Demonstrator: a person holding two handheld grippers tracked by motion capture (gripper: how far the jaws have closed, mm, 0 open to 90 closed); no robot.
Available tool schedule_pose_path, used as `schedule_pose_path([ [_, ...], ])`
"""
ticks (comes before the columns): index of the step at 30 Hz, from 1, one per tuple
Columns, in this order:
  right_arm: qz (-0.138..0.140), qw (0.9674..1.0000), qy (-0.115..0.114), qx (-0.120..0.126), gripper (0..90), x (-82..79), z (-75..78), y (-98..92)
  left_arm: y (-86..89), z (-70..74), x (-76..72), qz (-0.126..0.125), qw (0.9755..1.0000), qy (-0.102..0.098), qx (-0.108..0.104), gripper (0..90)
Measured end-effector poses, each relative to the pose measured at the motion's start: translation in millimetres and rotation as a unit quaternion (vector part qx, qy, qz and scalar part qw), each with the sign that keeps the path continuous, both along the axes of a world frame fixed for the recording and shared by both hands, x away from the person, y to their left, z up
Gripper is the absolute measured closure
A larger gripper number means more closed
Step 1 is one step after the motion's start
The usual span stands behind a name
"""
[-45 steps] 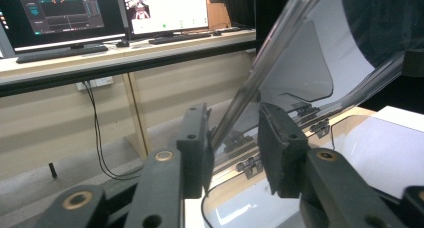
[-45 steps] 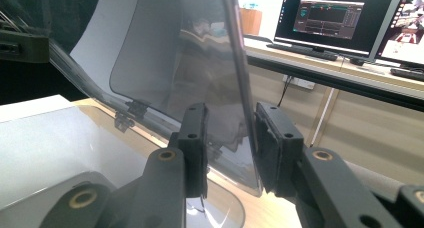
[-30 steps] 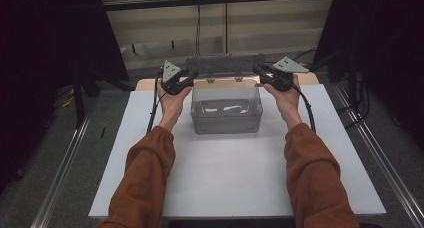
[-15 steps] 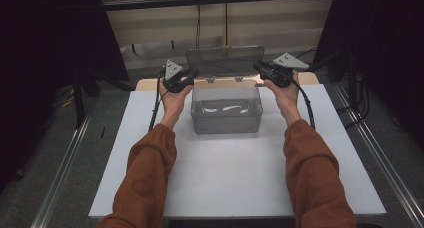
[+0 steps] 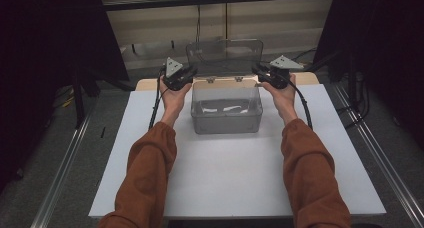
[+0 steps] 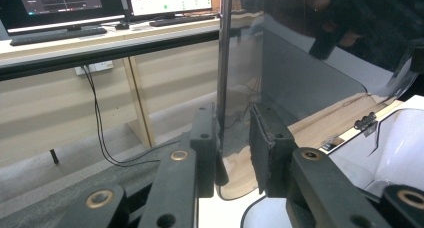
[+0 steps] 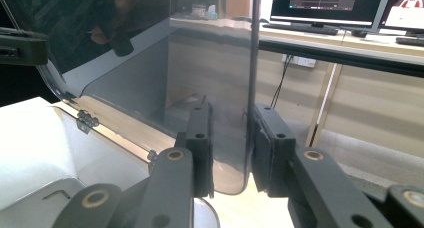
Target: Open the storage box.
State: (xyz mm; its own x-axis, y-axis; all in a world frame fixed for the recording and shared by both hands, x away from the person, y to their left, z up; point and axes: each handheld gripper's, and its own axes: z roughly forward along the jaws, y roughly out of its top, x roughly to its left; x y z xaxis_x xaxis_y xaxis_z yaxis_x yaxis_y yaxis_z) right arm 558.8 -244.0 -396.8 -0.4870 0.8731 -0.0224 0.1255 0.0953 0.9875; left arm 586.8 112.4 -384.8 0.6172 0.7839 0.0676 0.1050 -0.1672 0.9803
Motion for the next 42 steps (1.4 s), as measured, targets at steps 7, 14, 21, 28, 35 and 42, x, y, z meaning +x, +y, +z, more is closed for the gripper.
schedule_pose_path([
  [7, 0.0, 0.9999, 0.01, 0.005, 75.5, 4.7, -5.8, -1.8, 1.3, 0.2, 5.1, -0.007, 0.9998, 0.019, 0.001, 74.5],
  [14, 0.001, 0.9996, 0.024, 0.012, 77.3, 8.0, -4.6, -3.1, 0.0, -0.5, 11.2, -0.007, 0.9993, 0.035, 0.012, 71.8],
  [21, -0.001, 0.9995, 0.029, 0.012, 78.6, 11.1, -3.5, -3.4, 1.1, -5.7, 18.1, -0.01, 0.9981, 0.06, 0.002, 69.3],
  [28, -0.006, 0.9988, 0.038, 0.028, 79.7, 14.5, -5.8, -4.2, -0.3, -8.9, 22.8, -0.007, 0.9961, 0.085, -0.02, 73.2],
  [35, -0.009, 0.9975, 0.052, 0.047, 79.8, 17.2, -6.9, -4.7, 0.8, -9.1, 26.0, -0.006, 0.9945, 0.099, -0.033, 74.6],
  [42, -0.025, 0.9949, 0.081, 0.055, 78.2, 21.3, -3.0, -1.3, 0.4, -5.4, 30.2, 0.002, 0.9905, 0.132, -0.041, 75.1],
])
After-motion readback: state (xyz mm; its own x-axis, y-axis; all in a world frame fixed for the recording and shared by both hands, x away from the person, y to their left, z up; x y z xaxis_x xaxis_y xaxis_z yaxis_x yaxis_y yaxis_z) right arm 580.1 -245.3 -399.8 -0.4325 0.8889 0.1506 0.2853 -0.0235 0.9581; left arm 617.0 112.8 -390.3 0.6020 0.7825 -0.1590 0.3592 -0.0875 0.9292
